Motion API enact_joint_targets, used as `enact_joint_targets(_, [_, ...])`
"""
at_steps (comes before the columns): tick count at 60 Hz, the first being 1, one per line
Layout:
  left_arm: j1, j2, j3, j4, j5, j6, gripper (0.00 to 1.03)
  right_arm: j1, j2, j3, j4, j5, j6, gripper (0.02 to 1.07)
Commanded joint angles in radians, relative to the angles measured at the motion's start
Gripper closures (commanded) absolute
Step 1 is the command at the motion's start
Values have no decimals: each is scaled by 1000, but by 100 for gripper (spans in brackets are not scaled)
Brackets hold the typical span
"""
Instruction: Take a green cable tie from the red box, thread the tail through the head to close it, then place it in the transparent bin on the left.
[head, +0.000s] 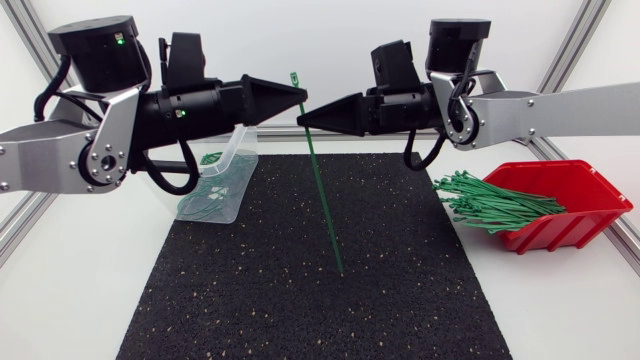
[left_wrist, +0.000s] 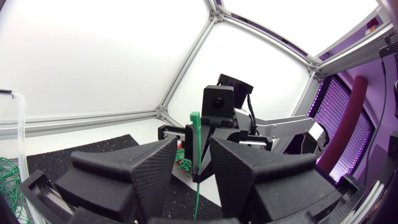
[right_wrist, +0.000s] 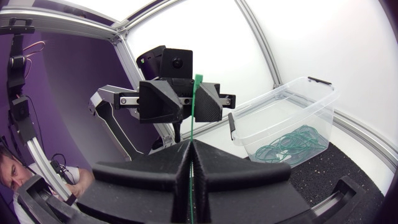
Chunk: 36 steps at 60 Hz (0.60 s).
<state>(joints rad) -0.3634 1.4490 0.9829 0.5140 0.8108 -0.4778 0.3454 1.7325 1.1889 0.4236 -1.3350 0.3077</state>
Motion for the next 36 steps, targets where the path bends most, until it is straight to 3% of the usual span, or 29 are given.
enact_joint_targets(1, [-9, 10, 36, 15, 8, -24, 67, 9, -5, -23, 17, -6, 22, 101])
enact_joint_targets(36, [-20, -1, 8, 15, 7, -25, 75, -13, -28, -48, 41, -6, 27, 101])
